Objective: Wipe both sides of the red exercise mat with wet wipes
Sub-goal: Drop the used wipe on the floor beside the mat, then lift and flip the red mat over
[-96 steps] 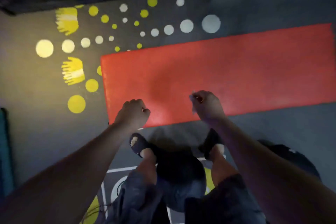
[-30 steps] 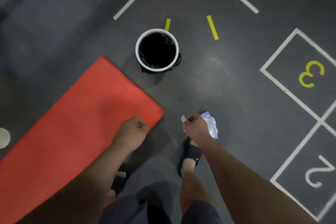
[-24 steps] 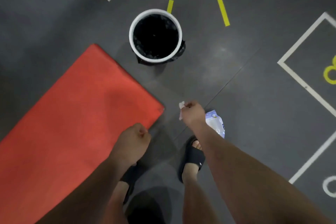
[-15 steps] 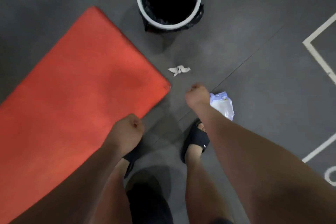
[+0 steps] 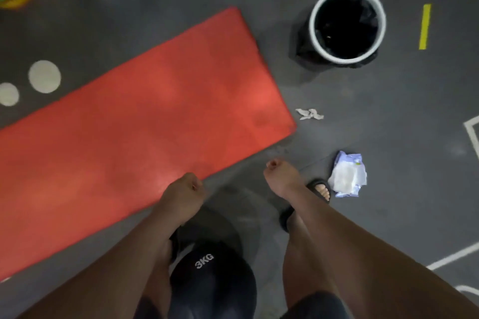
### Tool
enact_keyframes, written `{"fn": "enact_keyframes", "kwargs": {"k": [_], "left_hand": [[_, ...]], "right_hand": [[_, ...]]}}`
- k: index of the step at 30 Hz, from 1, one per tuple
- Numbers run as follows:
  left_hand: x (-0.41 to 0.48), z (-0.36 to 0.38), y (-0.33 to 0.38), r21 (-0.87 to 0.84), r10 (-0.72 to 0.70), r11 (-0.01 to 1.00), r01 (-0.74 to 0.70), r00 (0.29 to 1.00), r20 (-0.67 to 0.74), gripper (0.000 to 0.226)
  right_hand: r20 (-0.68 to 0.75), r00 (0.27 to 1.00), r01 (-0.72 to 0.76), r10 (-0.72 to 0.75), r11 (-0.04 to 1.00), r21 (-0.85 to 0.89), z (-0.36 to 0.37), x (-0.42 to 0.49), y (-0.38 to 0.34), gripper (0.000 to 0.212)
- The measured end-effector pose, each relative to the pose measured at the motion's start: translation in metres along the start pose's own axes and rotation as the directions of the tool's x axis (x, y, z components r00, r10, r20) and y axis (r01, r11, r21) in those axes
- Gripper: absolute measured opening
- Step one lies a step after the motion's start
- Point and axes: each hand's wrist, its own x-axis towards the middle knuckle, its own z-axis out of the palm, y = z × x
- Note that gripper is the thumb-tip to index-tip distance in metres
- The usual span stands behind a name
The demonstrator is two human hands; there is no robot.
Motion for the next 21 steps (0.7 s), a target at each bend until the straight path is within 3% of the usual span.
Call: {"fn": "enact_keyframes", "kwargs": {"k": [5, 8, 12, 16, 18, 21], "left_hand": [[0.010, -0.038, -0.094, 0.008, 0.011, 1.000, -0.011, 0.999, 0.034, 0.012], [0.026, -0.047, -0.140, -0.003, 0.002, 1.000, -0.002, 1.000, 0.031, 0.028], [0.068, -0.032, -0.194, -0.034, -0.046, 0.998, 0.046, 0.999, -0.020, 0.035], [0.128, 0.015, -0.244, 0.020, -0.084, 0.996, 0.085, 0.996, -0.035, 0.042], [0.160, 0.047, -0.269, 0.033, -0.094, 0.995, 0.096, 0.994, -0.048, 0.045], [0.195, 0.086, -0.301, 0.008, -0.119, 0.993, 0.120, 0.989, -0.086, 0.051]], "right_hand": [[-0.035, 0.999, -0.006, 0.003, 0.997, -0.083, 0.064, -0.022, -0.064, 0.023], [-0.036, 0.999, 0.015, -0.020, 0.990, -0.143, 0.105, -0.022, -0.086, 0.021], [0.089, 0.987, 0.154, -0.132, 0.935, -0.321, 0.177, 0.026, -0.104, 0.034], [0.203, 0.902, 0.426, -0.381, 0.708, -0.564, 0.259, 0.104, -0.095, 0.045], [0.228, 0.848, 0.499, -0.478, 0.575, -0.649, 0.297, 0.142, -0.081, 0.053], [0.268, 0.766, 0.564, -0.584, 0.412, -0.716, 0.341, 0.190, -0.057, 0.080]]}}
